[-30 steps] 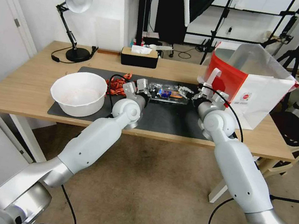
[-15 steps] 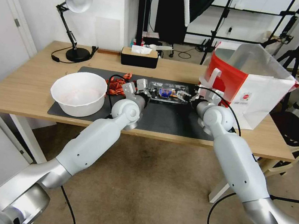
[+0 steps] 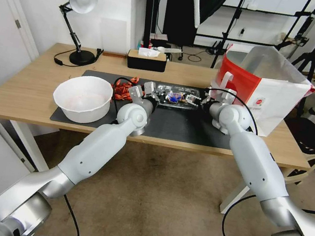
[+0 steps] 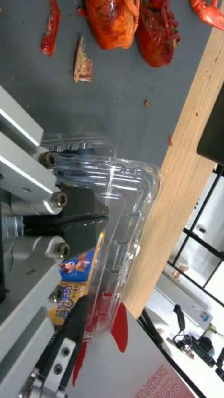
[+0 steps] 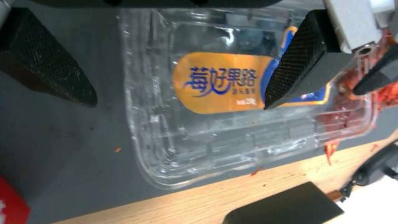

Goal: Close the takeout container lid, then place the container into the takeout bag.

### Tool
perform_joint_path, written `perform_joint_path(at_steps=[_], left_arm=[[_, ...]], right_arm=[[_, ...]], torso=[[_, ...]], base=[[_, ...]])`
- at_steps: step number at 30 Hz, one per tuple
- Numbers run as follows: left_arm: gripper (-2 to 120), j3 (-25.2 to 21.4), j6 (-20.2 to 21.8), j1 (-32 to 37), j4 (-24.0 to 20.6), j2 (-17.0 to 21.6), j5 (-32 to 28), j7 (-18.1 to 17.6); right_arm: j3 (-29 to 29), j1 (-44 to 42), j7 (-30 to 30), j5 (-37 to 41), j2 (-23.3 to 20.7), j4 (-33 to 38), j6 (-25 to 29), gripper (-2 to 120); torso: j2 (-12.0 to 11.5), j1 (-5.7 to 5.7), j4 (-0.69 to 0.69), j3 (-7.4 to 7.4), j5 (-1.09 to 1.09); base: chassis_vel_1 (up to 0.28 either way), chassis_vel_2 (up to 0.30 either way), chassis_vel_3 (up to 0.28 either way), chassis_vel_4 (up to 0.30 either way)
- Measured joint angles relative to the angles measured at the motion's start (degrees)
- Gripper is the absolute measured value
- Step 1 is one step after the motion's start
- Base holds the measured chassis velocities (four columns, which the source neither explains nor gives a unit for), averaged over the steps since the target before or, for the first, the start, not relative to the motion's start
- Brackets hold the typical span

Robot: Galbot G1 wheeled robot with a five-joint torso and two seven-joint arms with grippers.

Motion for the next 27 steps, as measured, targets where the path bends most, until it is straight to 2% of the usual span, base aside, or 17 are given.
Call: perform_joint_path(at_steps=[16, 20, 21, 23, 24, 27], left_arm=[[0, 0.0, 0.1, 0.0, -0.3, 0.0, -0.3, -0.1], [0, 0.0, 0.1, -0.1, -0.7, -0.1, -0.5, -0.1], [0, 0.0, 0.1, -0.1, -0.7, -0.1, -0.5, -0.1], [0, 0.1, 0.2, -0.3, -0.8, 0.0, -0.6, -0.1], [0, 0.1, 0.2, -0.3, -0.8, 0.0, -0.6, -0.1], [0, 0.2, 0.2, -0.7, -1.0, -0.1, -0.8, -0.2]], right_arm=[[0.0, 1.2, 1.5, 5.2, 0.7, -2.2, -3.4, 98], [0.1, 1.3, 3.5, 6.8, 1.0, -2.6, -4.5, 80], [0.1, 1.3, 3.5, 6.8, 1.0, -2.6, -4.5, 80], [0.2, 1.3, 4.3, 7.8, 1.1, -2.9, -4.6, 69], [0.2, 1.3, 4.3, 7.8, 1.1, -2.9, -4.6, 69], [0.2, 1.6, 5.7, 9.7, 1.2, -3.2, -4.7, 54]], torso=[[0.0, 0.0, 0.0, 0.0, 0.0], [0.0, 0.0, 0.0, 0.0, -0.01], [0.0, 0.0, 0.0, 0.0, -0.01], [0.0, -0.01, -0.01, -0.01, -0.01], [0.0, -0.01, -0.01, -0.01, -0.01], [0.0, 0.0, -0.01, -0.01, 0.0]], base=[[0.0, 0.0, 0.0, 0.0], [0.0, 0.0, 0.0, 0.0], [0.0, 0.0, 0.0, 0.0], [0.0, 0.0, 0.0, 0.0], [0.0, 0.0, 0.0, 0.0], [0.0, 0.0, 0.0, 0.0]])
